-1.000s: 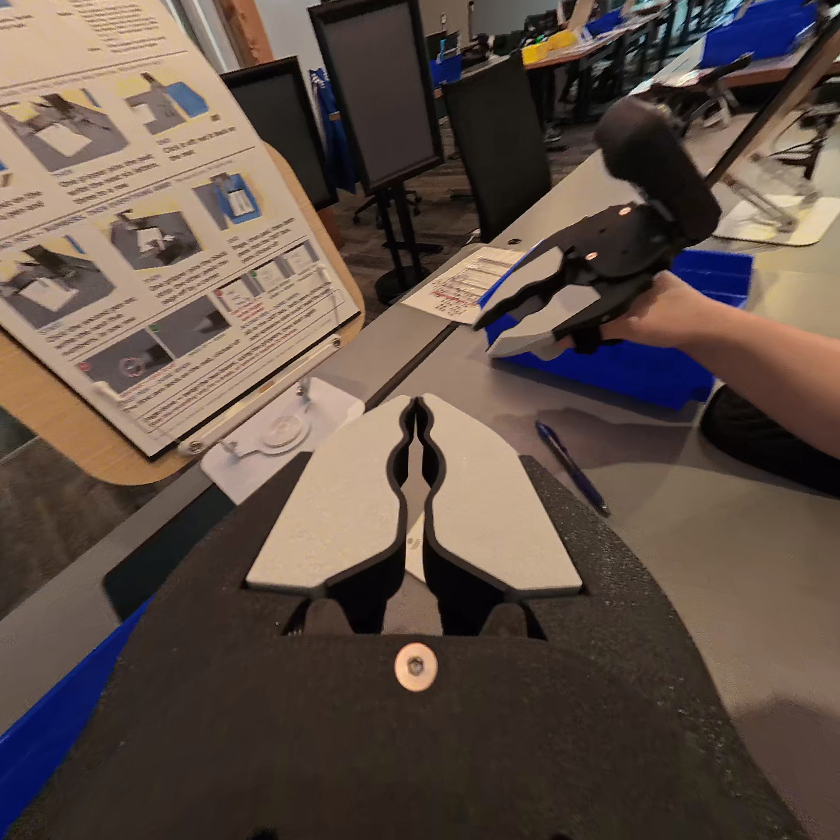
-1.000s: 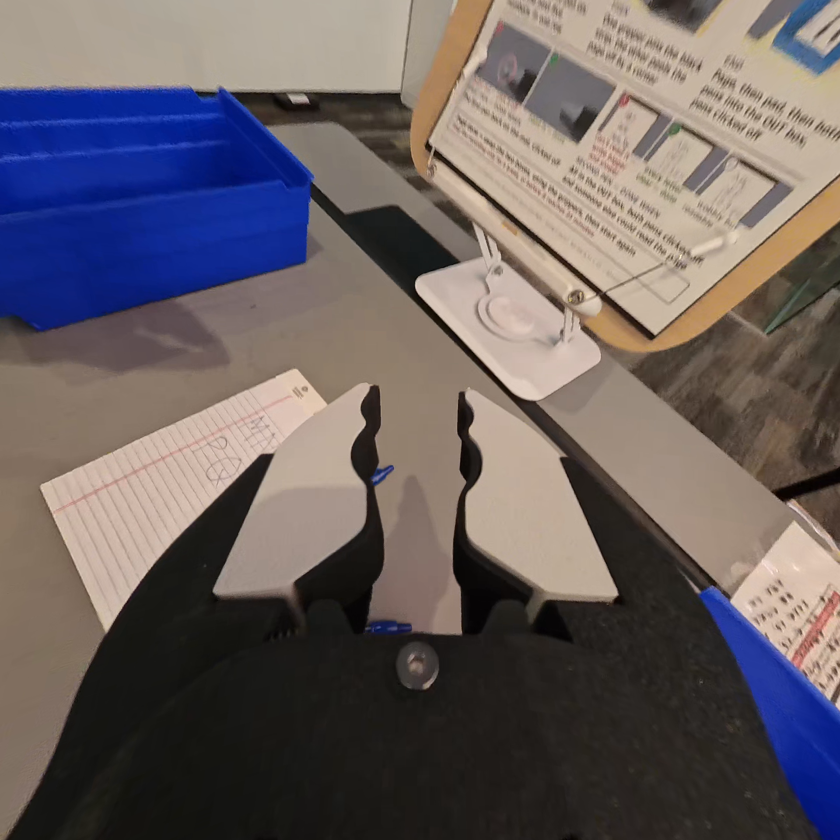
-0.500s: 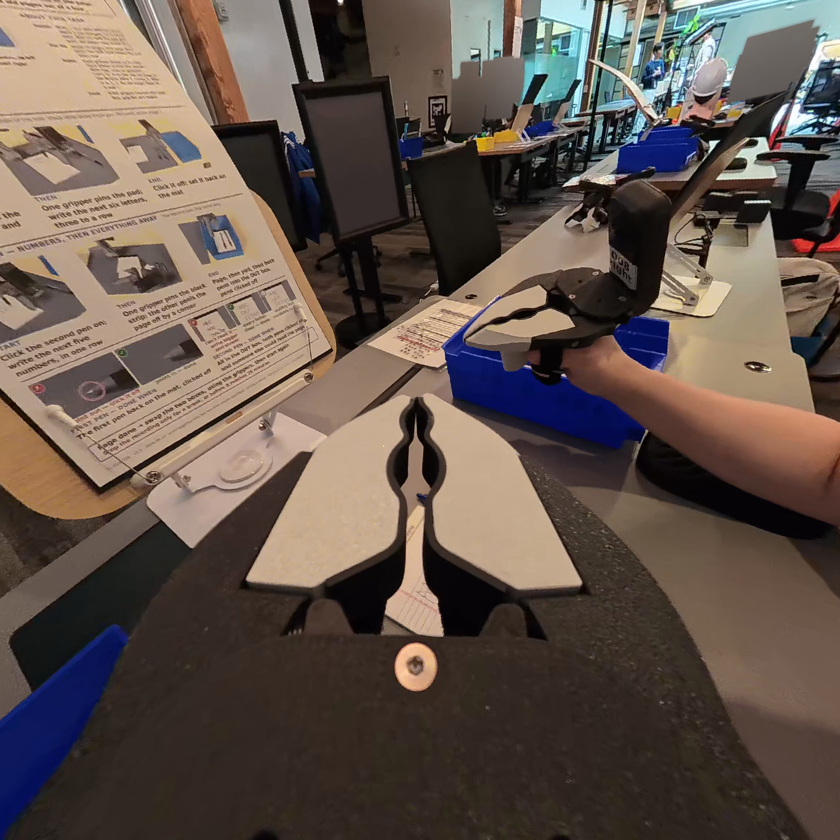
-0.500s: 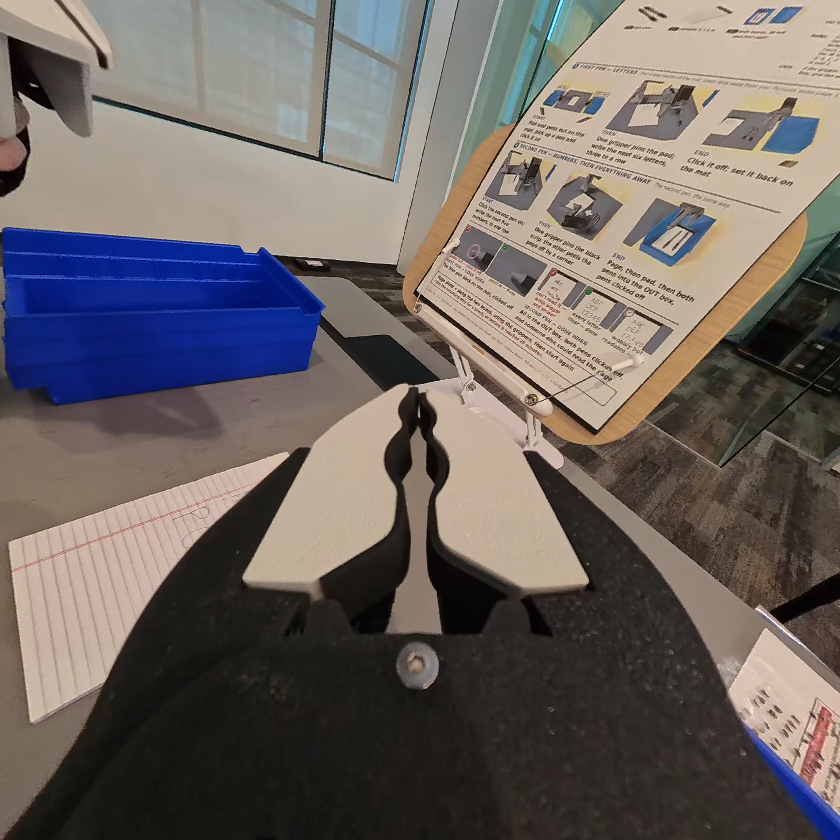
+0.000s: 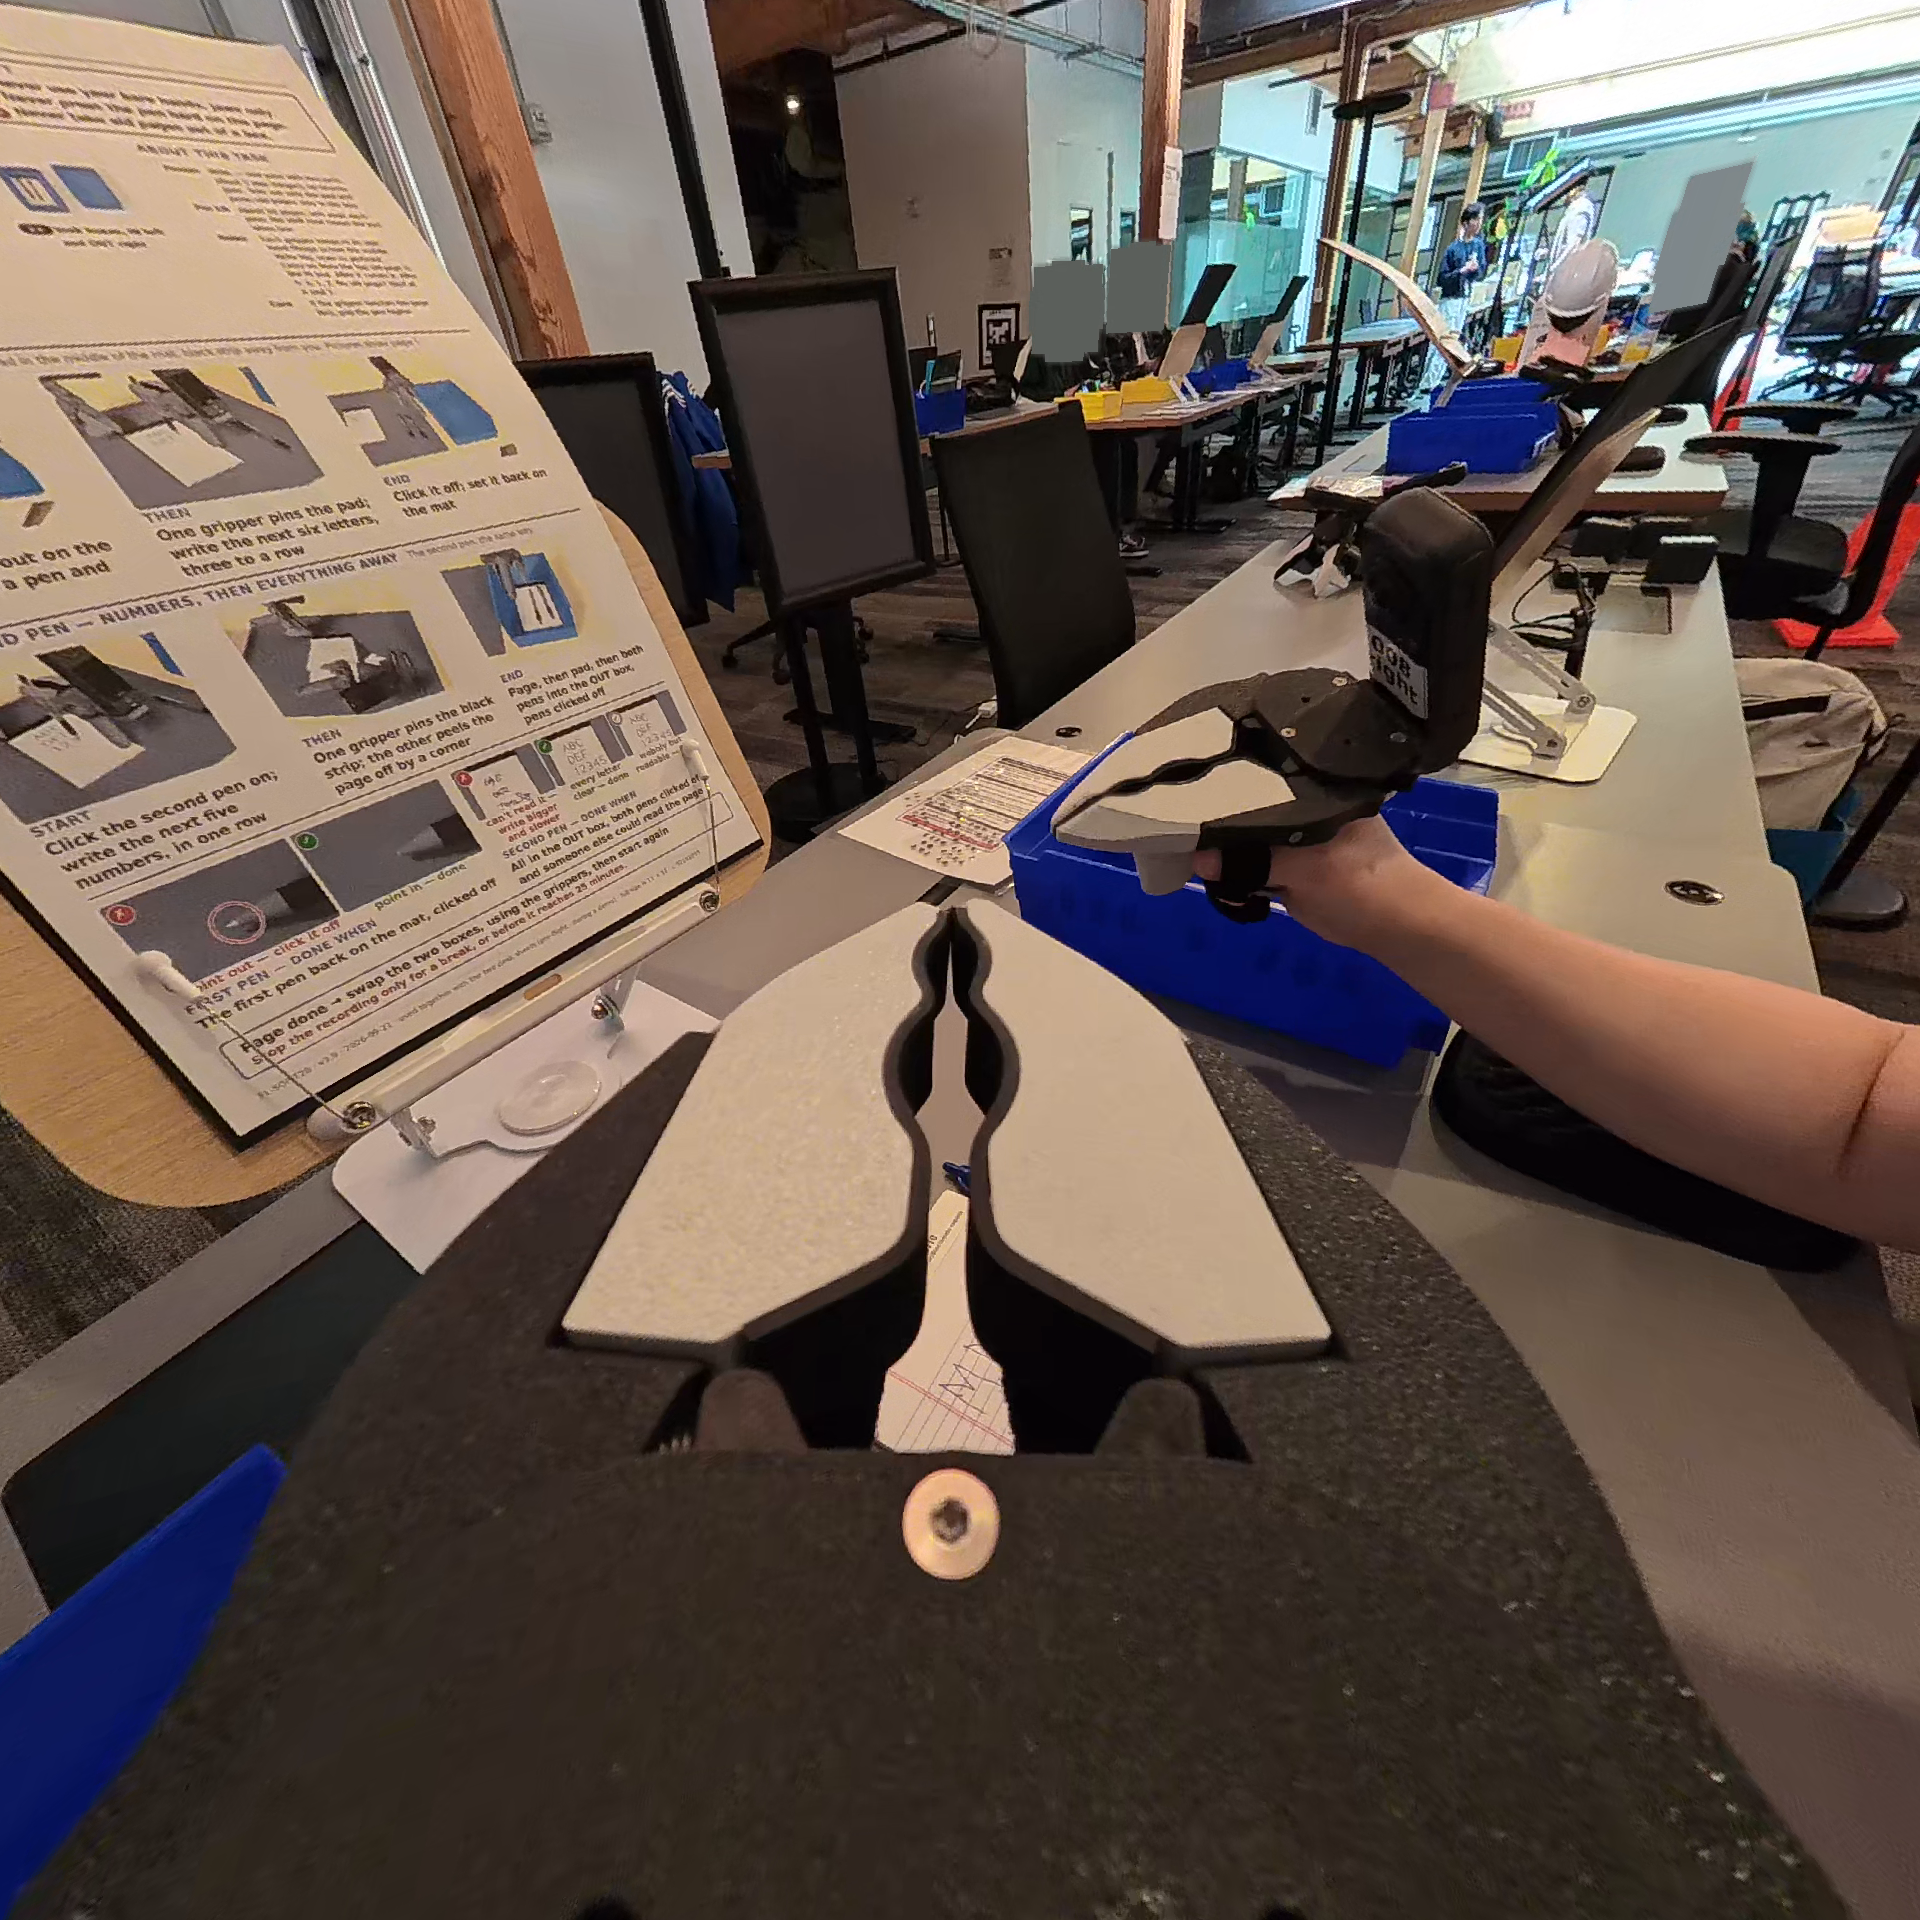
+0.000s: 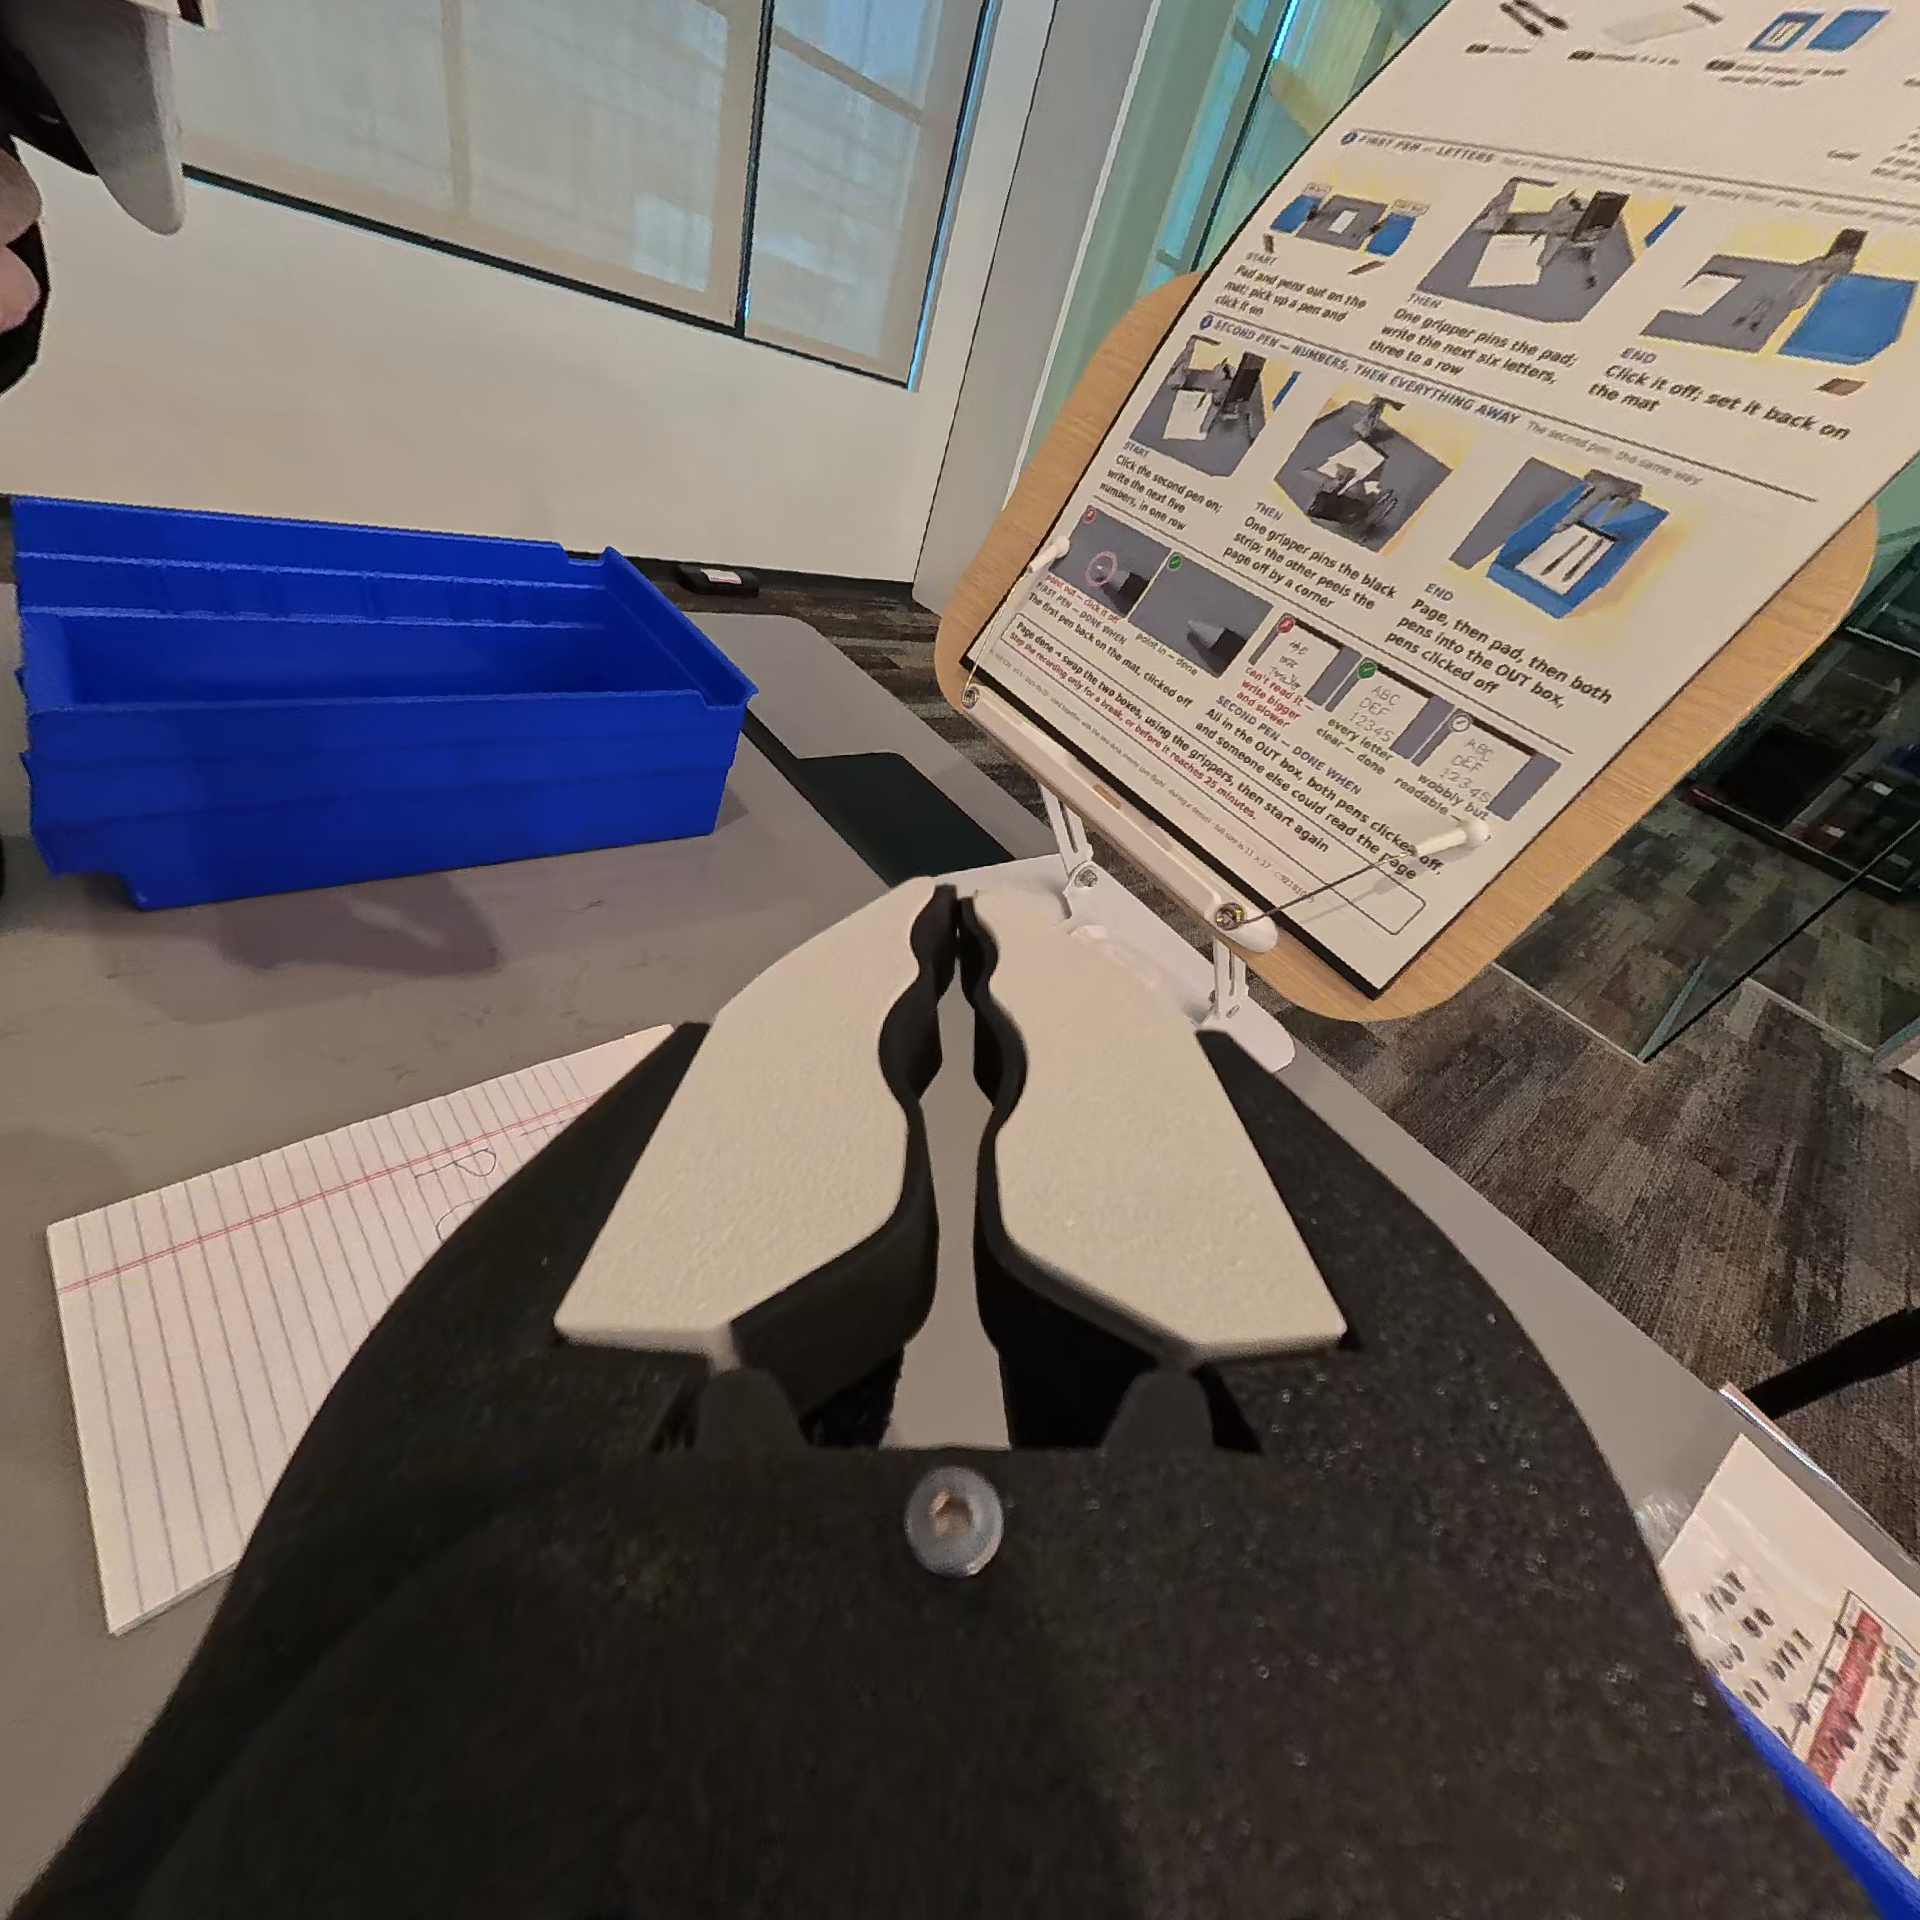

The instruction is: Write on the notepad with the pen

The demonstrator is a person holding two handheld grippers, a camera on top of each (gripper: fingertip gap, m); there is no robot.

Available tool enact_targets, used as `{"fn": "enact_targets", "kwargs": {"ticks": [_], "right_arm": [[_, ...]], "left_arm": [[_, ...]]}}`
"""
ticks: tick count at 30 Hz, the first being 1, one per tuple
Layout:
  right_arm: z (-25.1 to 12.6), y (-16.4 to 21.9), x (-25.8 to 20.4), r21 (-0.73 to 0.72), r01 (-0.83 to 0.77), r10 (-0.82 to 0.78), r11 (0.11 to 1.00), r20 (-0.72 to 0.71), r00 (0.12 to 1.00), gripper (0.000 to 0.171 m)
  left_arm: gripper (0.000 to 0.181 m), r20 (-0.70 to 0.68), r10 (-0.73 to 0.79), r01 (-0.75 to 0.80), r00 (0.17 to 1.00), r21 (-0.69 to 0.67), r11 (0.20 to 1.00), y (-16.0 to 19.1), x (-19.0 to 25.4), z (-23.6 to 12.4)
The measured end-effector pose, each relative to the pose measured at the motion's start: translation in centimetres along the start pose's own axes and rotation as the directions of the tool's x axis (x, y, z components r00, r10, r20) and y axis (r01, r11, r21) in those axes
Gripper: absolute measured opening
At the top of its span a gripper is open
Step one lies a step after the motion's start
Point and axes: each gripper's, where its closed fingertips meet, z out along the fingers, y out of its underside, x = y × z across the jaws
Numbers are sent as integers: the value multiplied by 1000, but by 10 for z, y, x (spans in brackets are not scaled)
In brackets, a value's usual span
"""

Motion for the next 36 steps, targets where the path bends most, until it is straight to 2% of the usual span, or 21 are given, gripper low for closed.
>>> {"fn": "enact_targets", "kwargs": {"ticks": [17,36], "right_arm": [[-2,0,6,38,-74,74,997,10,997,0],[5,11,-1,-26,-81,82,996,44,996,0]], "left_arm": [[0,-3,3,-3,1000,1,1000,0,2,1],[0,2,3,-3,1000,-12,1000,2,0,2]]}}
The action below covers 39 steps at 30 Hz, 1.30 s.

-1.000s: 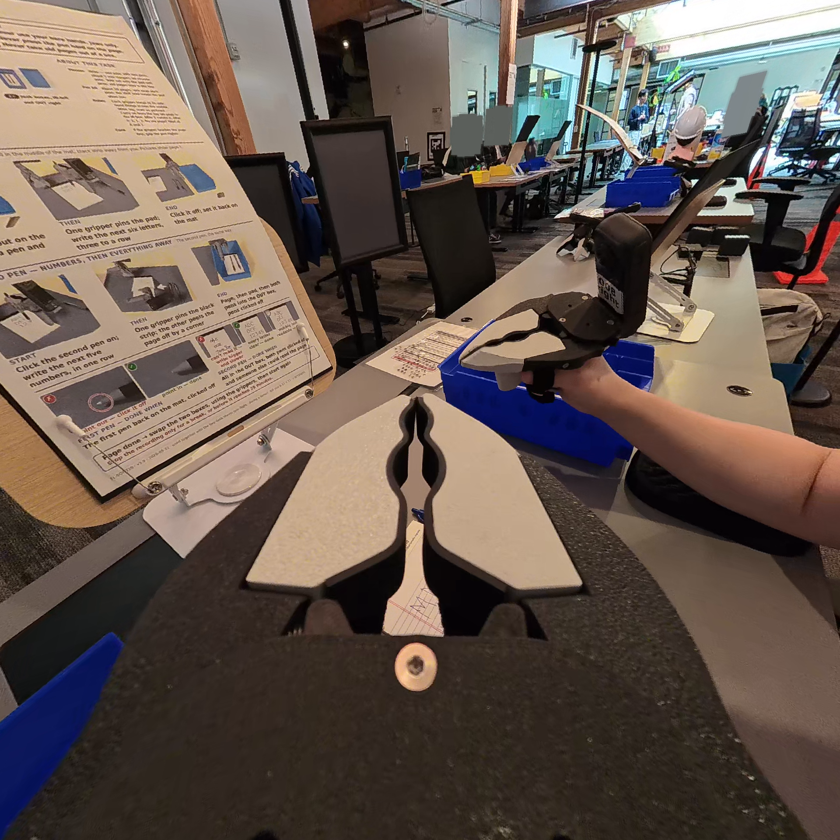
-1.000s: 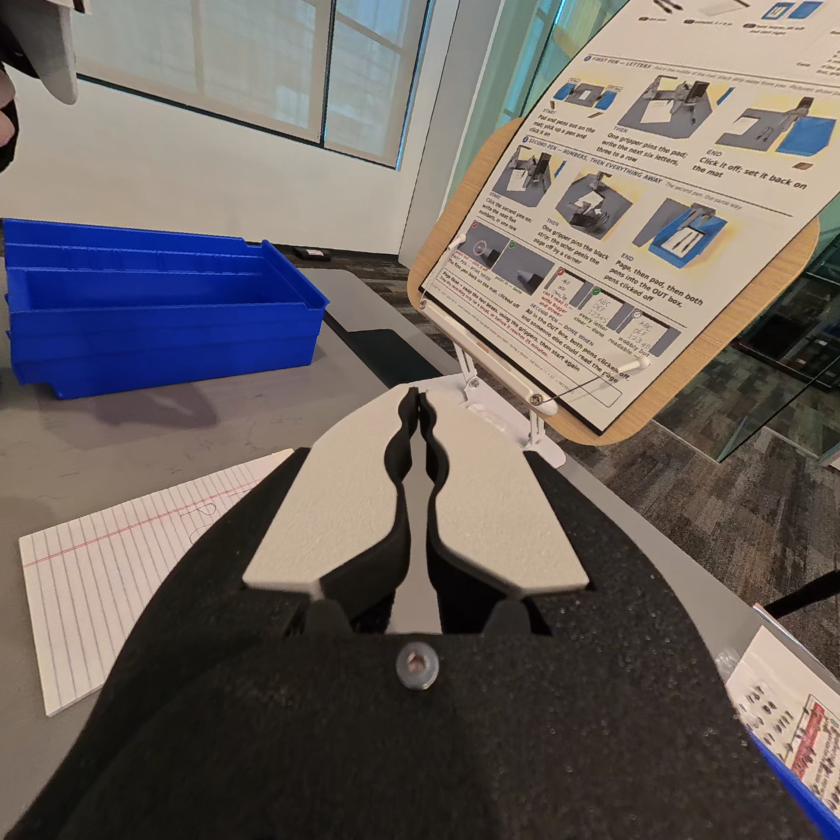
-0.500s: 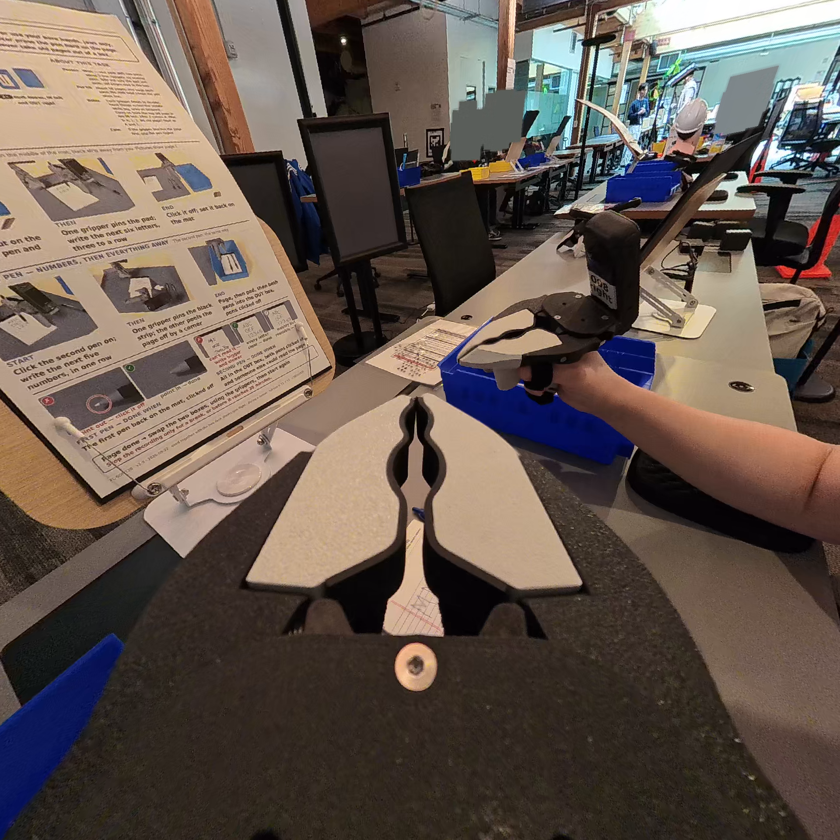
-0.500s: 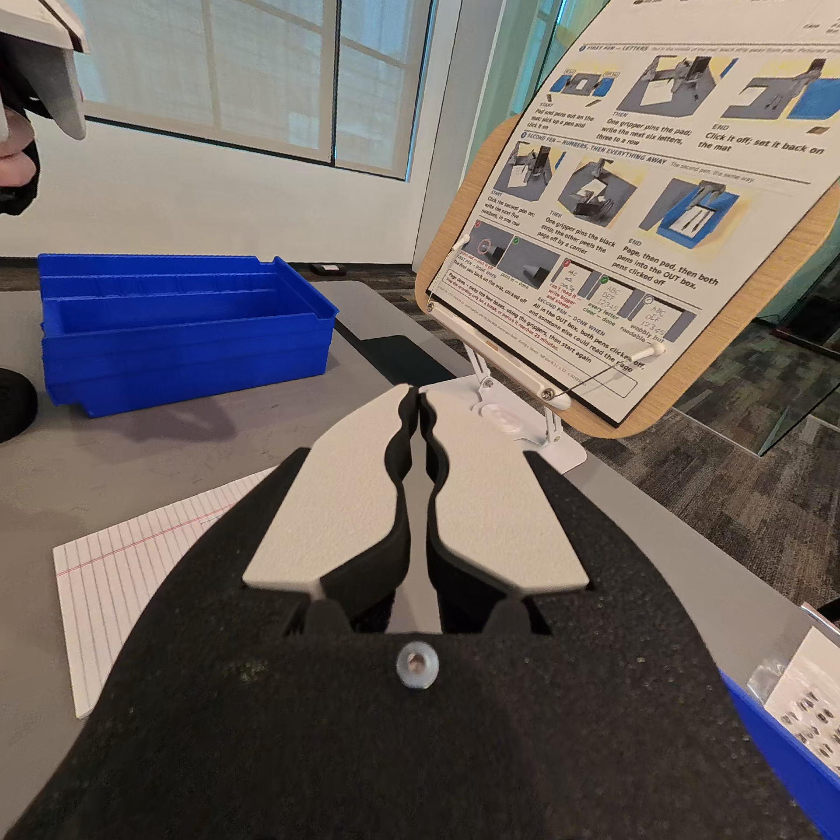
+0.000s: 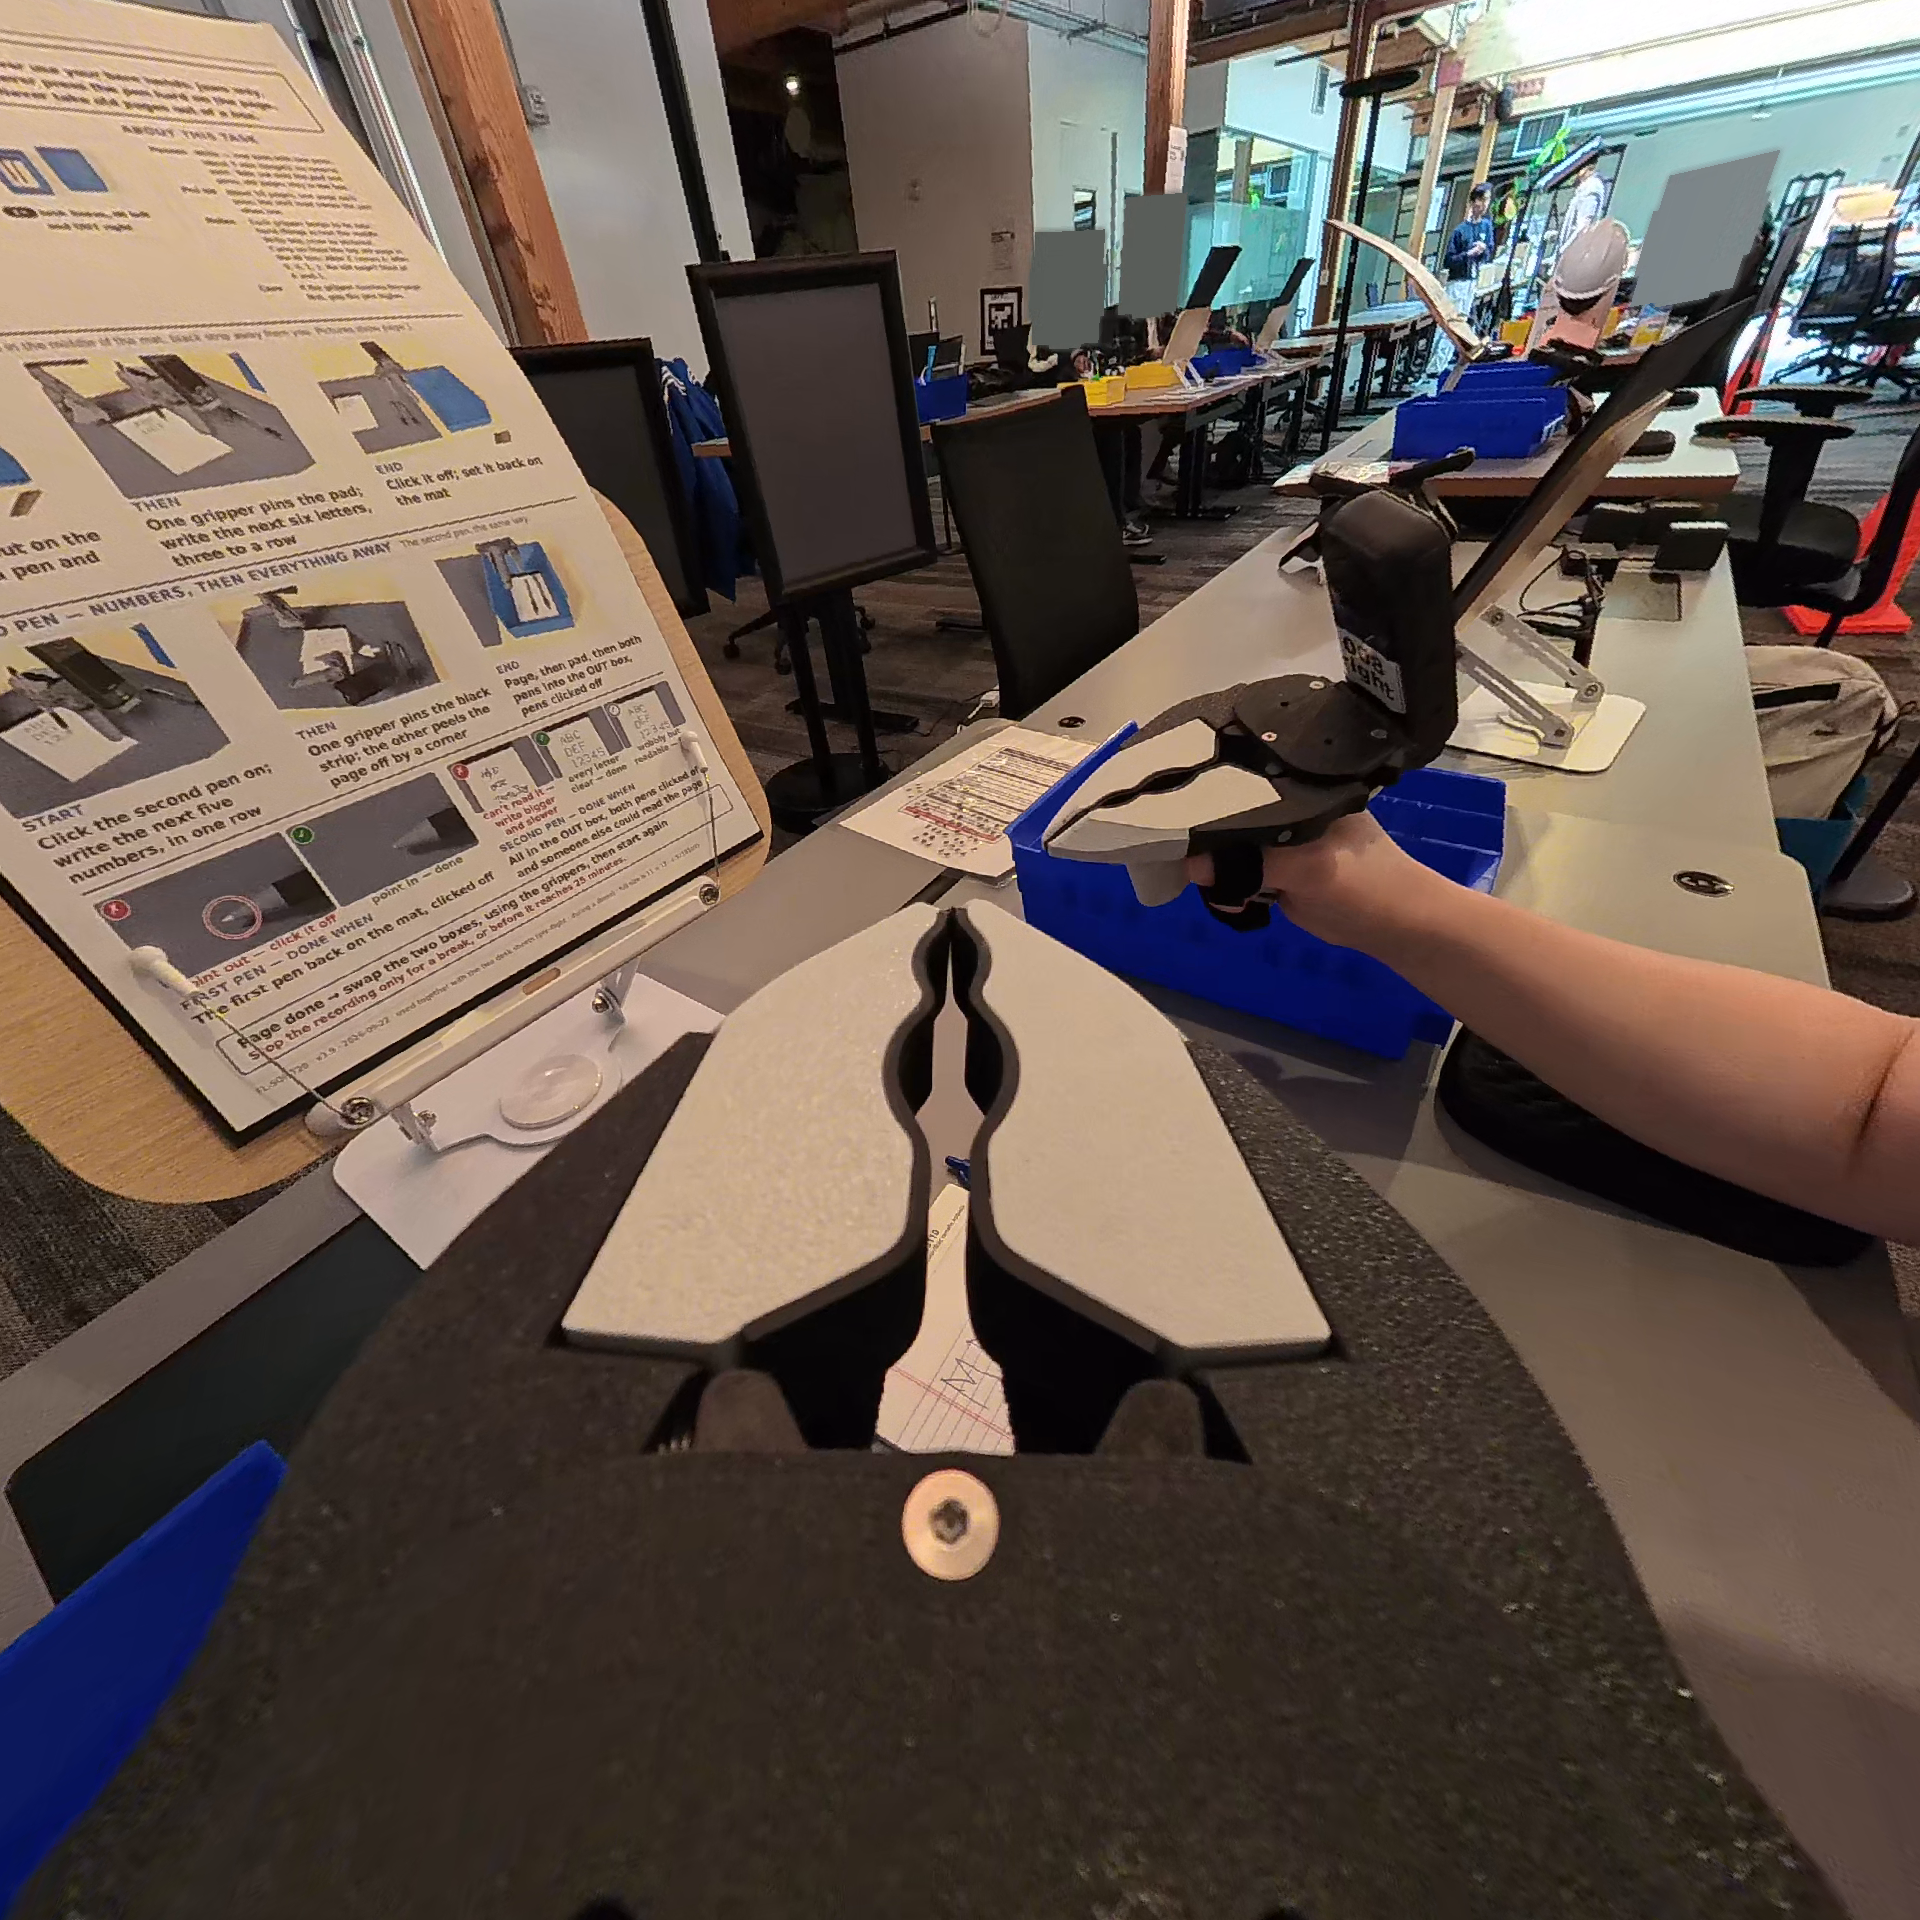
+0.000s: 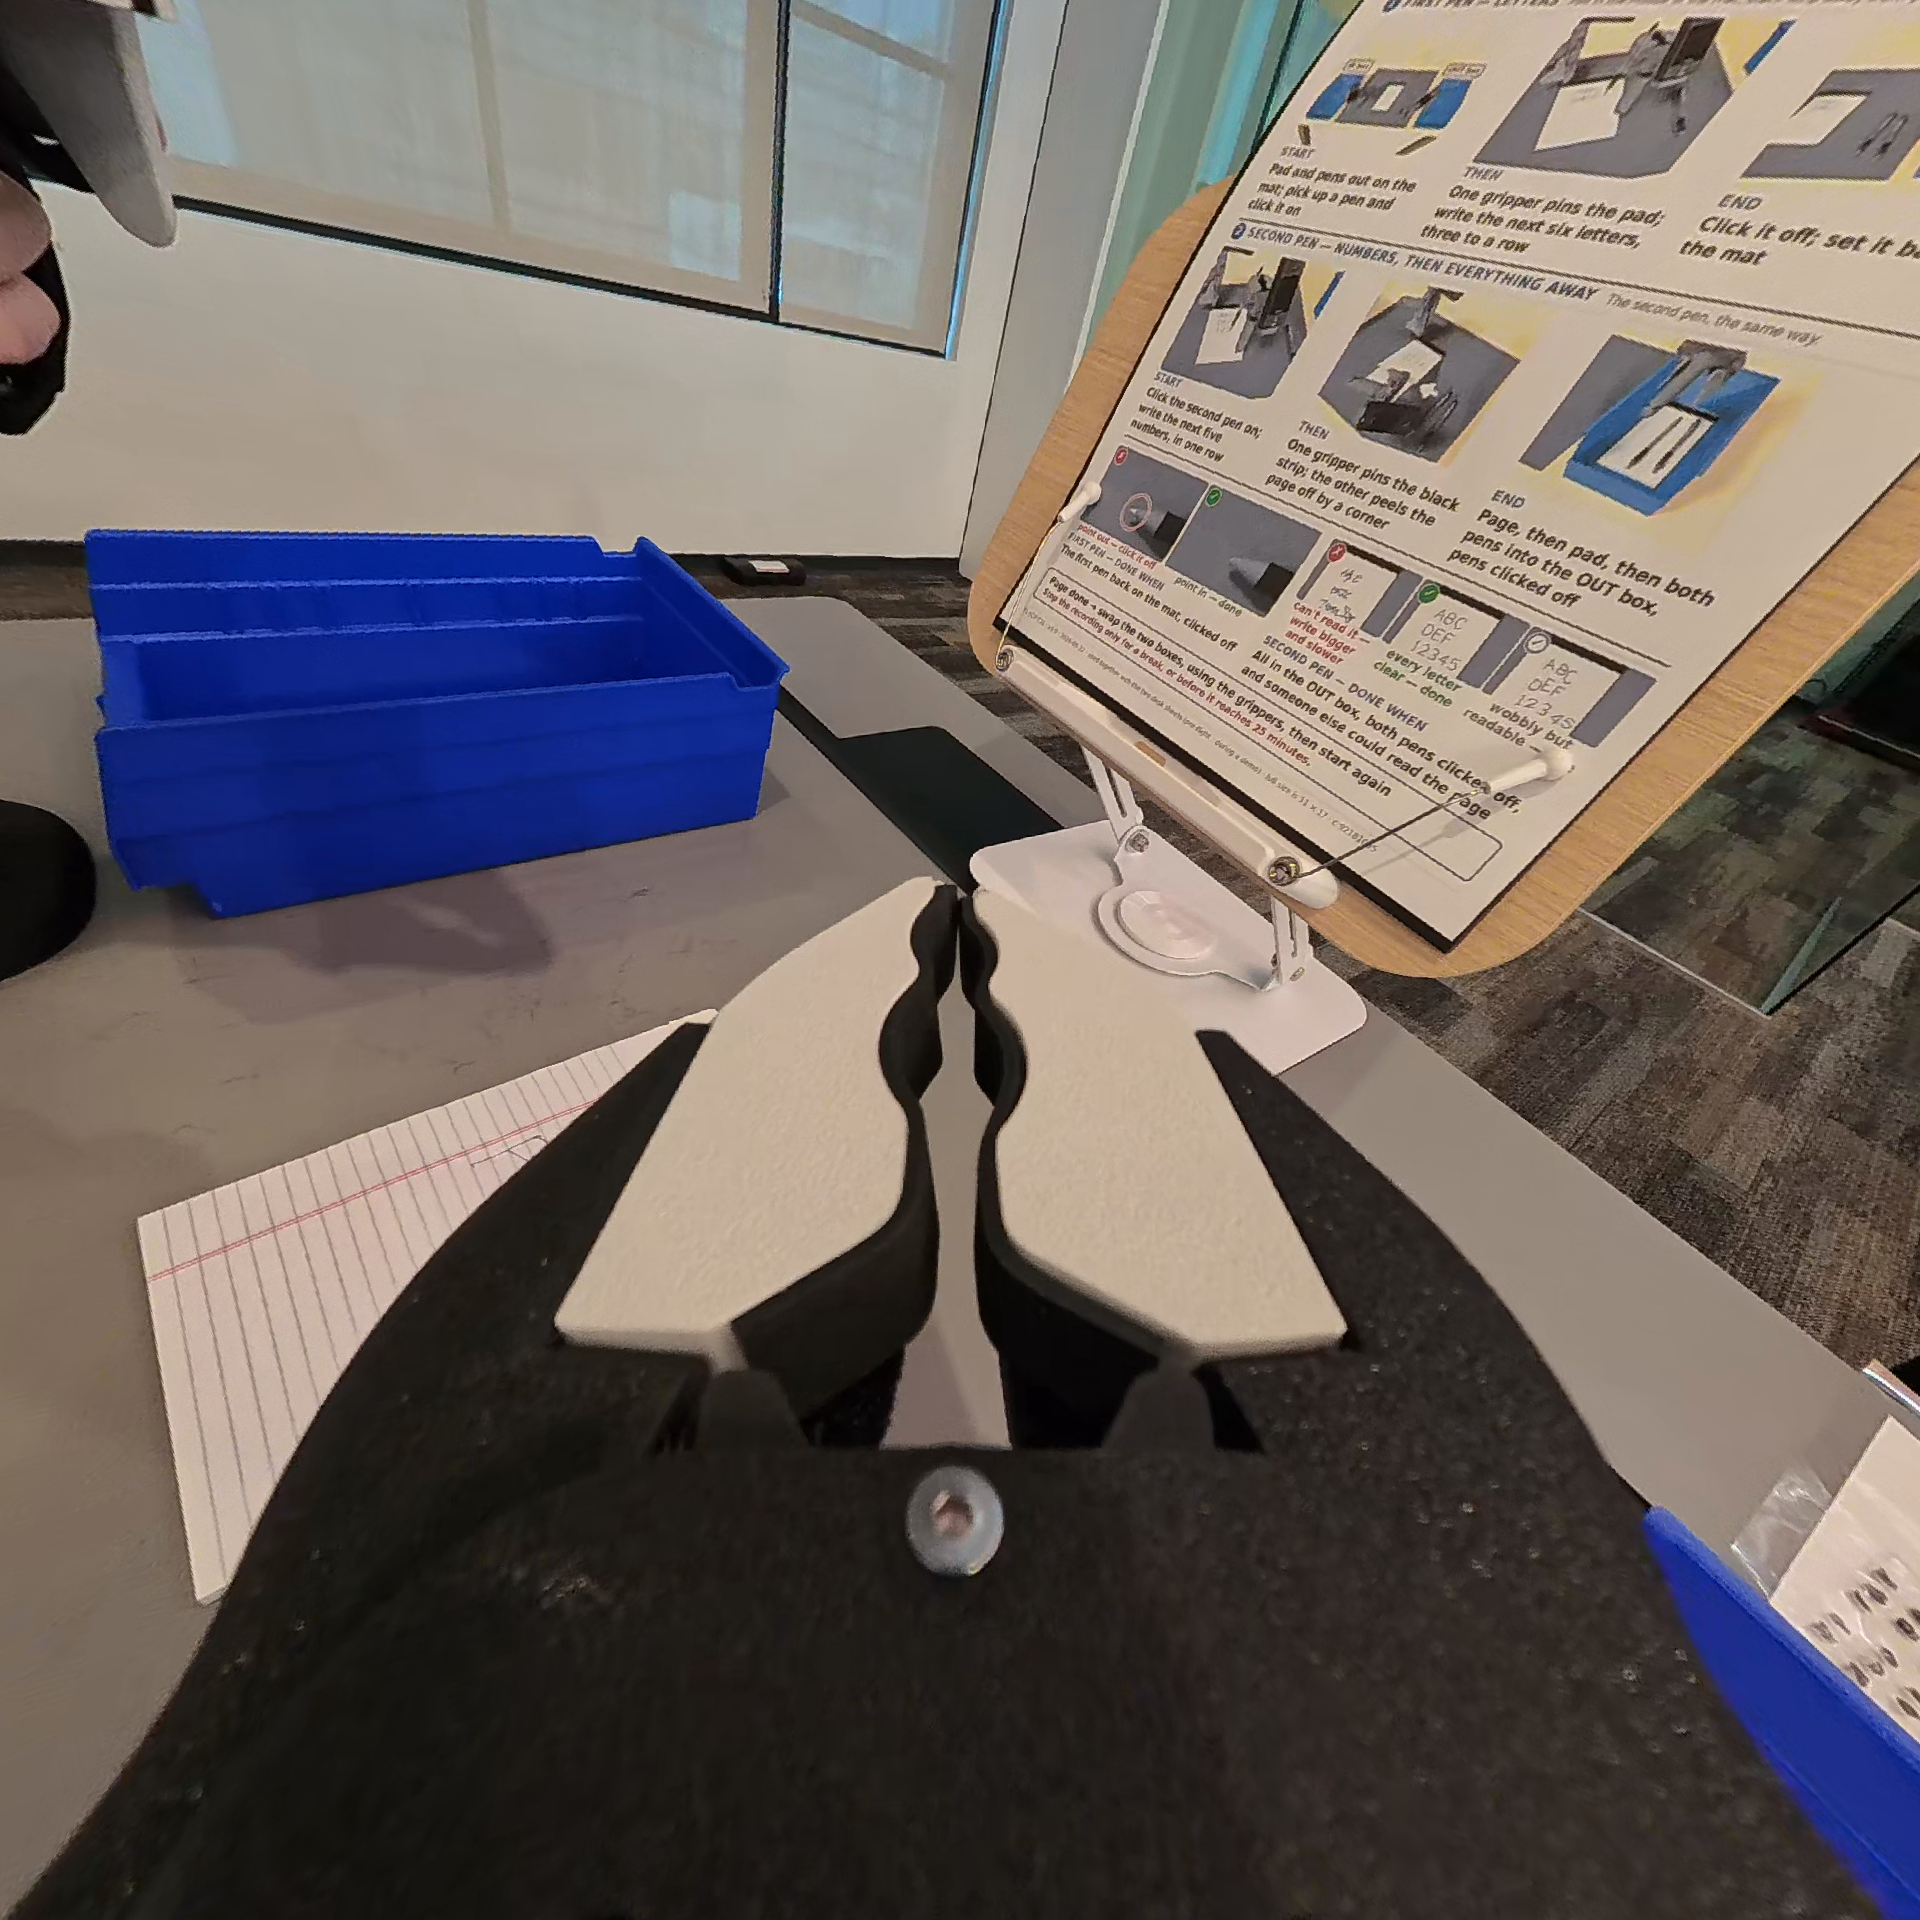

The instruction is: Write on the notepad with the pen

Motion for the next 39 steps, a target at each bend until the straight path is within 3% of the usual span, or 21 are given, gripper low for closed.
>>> {"fn": "enact_targets", "kwargs": {"ticks": [32,39], "right_arm": [[4,6,-1,-19,-7,7,1000,-4,1000,0],[-6,-5,11,47,47,-42,998,-107,993,0]], "left_arm": [[0,-7,-2,1,1000,-27,1000,6,0,4],[0,-6,-3,3,1000,-25,1000,5,-1,4]]}}
